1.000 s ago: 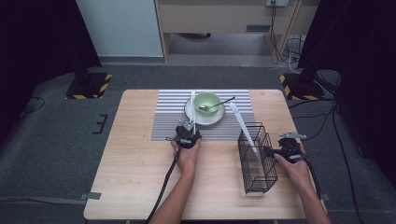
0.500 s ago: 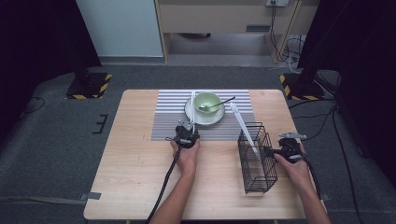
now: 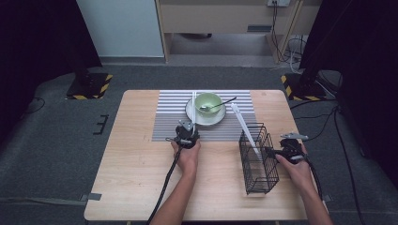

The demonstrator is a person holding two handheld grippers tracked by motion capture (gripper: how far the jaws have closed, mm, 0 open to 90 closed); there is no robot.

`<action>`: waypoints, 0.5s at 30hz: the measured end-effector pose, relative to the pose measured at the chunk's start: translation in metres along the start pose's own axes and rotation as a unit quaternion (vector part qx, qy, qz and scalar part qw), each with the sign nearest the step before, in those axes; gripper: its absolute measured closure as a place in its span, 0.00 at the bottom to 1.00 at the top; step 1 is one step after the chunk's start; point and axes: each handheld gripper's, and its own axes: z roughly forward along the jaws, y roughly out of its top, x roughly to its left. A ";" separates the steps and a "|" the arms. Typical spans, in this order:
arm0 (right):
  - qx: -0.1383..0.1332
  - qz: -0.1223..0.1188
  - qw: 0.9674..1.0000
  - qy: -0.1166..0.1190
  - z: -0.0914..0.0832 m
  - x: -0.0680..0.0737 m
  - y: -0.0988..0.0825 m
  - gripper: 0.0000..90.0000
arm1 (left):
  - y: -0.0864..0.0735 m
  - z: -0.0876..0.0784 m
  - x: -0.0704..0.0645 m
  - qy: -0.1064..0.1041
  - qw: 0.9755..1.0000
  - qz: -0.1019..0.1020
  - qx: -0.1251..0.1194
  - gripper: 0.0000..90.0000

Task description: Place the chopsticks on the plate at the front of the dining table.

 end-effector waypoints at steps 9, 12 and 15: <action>0.000 -0.001 1.000 0.000 0.000 0.000 0.000 0.08 | 0.000 0.000 0.002 -0.004 1.000 -0.007 0.001 0.76; 0.000 -0.001 1.000 0.000 0.000 0.000 0.000 0.08 | 0.000 0.000 0.003 -0.001 1.000 -0.006 -0.001 0.70; 0.000 -0.001 1.000 0.000 0.000 0.000 0.000 0.08 | 0.002 -0.003 0.002 -0.001 1.000 -0.003 -0.007 0.64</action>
